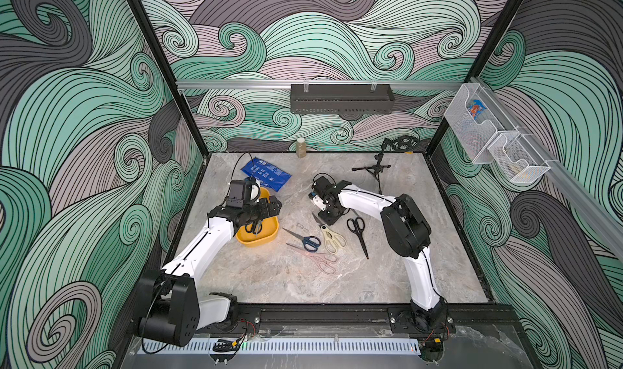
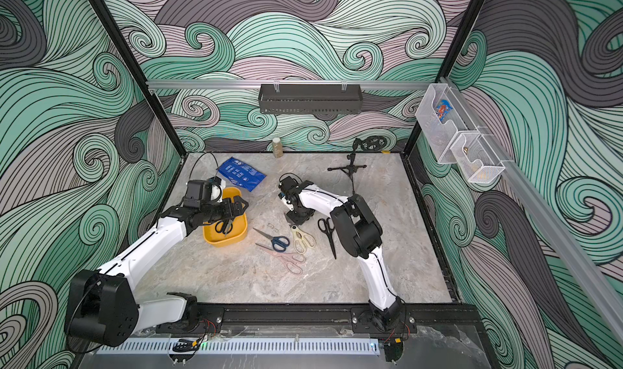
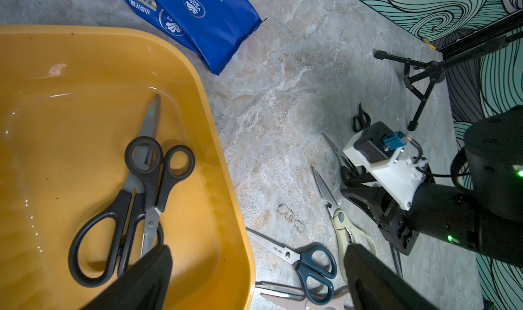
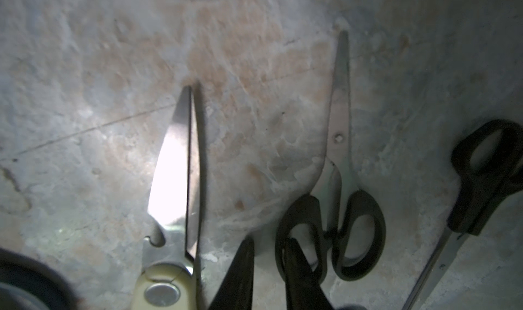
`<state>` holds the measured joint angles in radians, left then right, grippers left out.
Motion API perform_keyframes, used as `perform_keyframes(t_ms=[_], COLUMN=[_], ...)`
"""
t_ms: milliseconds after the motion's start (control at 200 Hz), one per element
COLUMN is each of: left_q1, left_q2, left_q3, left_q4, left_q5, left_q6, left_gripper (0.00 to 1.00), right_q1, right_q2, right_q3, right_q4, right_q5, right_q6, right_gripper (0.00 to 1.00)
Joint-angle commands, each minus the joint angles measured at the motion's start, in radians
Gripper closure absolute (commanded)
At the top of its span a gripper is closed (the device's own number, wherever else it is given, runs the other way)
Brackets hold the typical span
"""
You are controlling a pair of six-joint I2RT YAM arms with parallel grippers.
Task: Put the scissors into the storage box
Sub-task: Pick up the scissors from the center of the board.
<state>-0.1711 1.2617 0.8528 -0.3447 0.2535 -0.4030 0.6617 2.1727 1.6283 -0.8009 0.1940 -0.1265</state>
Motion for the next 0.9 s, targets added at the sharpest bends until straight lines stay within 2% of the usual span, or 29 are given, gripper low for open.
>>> perform_keyframes(t_ms=[0,185,285,525,896], left_q1=[0.01,0.013,0.016,0.025,0.051], left_q2=[-0.03,-0.038,-0.042,-0.053,-0.05], left_q3=[0.005,0.0,-0.003,-0.014,-0.019], left_q4=[-0.017,-0.018,-0.016,0.005,0.092], left_q5=[-0.009,-0.011,-0.013,-0.019,-0.011], left_q6=[0.011,0.012,0.011,-0.001,-0.062], left_gripper=[0.01,0.02,0.01,0.01,0.02], right_q1=[-0.006,-0.007,-0.007,-0.008,0.0], right_q2=[0.026,0.056,0.074,0.076,-0.134], right_q3=[-0.014,-0.023,-0.031,0.019,0.136], right_q4=[-0.018,-0.017,-0.018,-0.014,0.063], right_q5=[0.027,0.041,0.037,-0.034,-0.292], right_q6=[0.005,0.007,0.008,0.02,0.153], right_gripper=[0.82,0.9,1.0,1.0,1.0])
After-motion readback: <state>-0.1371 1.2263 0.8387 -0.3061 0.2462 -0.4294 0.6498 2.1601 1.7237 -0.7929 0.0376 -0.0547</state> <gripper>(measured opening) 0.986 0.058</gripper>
